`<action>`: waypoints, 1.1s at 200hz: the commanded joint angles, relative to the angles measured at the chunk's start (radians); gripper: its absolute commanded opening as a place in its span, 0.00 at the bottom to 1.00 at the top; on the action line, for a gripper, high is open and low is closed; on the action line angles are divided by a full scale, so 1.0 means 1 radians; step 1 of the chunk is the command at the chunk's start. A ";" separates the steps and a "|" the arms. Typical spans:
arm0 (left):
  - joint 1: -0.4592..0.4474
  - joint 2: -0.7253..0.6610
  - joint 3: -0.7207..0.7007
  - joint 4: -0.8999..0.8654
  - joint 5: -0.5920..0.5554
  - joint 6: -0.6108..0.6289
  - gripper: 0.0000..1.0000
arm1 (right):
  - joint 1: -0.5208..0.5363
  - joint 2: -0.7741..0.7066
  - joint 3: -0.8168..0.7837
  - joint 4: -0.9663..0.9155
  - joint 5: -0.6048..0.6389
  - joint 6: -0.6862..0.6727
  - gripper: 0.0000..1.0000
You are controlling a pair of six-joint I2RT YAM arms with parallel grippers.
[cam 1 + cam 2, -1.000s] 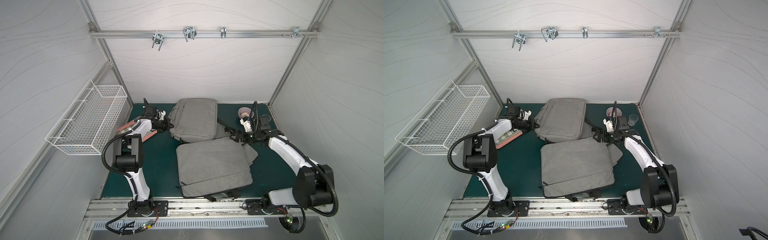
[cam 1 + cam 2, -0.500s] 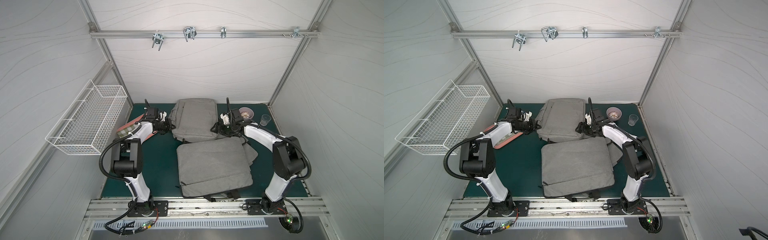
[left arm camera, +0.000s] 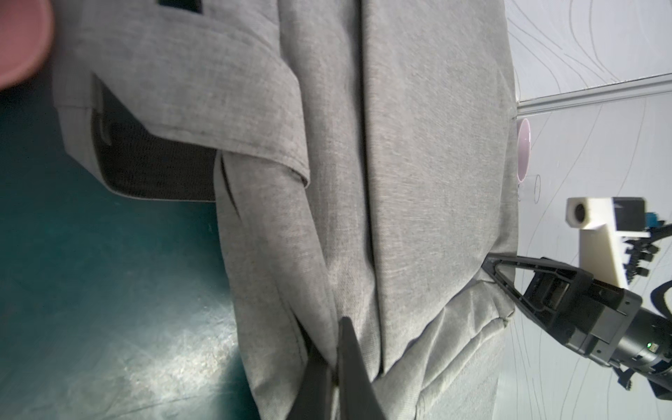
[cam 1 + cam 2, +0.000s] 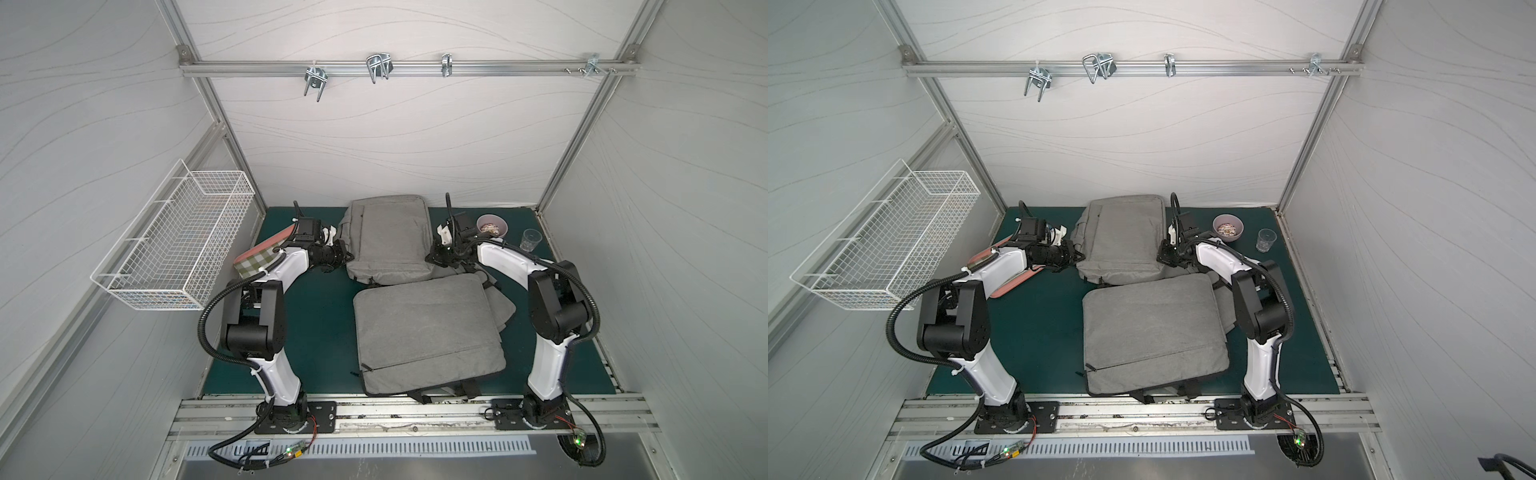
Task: Open the zippered laptop bag and take out the laptop
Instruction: Adjust the zippered laptop bag.
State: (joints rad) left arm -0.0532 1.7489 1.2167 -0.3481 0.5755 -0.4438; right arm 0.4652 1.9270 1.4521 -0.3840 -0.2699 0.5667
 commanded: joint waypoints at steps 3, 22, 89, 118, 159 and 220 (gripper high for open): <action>-0.087 -0.093 0.015 -0.021 0.086 0.011 0.07 | -0.006 0.003 0.069 0.039 0.030 -0.095 0.00; -0.138 -0.108 0.000 -0.025 0.059 0.002 0.08 | -0.025 0.016 0.122 0.036 0.011 -0.163 0.00; -0.288 -0.173 -0.070 0.064 -0.029 -0.109 0.12 | -0.062 0.141 0.339 -0.006 0.008 -0.427 0.00; -0.349 -0.147 -0.083 0.129 -0.036 -0.175 0.16 | -0.069 0.230 0.438 0.011 0.043 -0.466 0.00; -0.391 -0.116 -0.089 0.202 -0.051 -0.259 0.22 | -0.075 0.335 0.590 -0.031 0.132 -0.468 0.01; -0.402 -0.070 -0.064 0.231 -0.058 -0.312 0.33 | -0.090 0.235 0.578 -0.092 0.224 -0.450 0.63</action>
State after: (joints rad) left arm -0.4290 1.6569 1.1175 -0.2180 0.4423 -0.7238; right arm 0.3748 2.2612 2.0377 -0.4873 -0.0883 0.1036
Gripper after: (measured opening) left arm 0.311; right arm 0.576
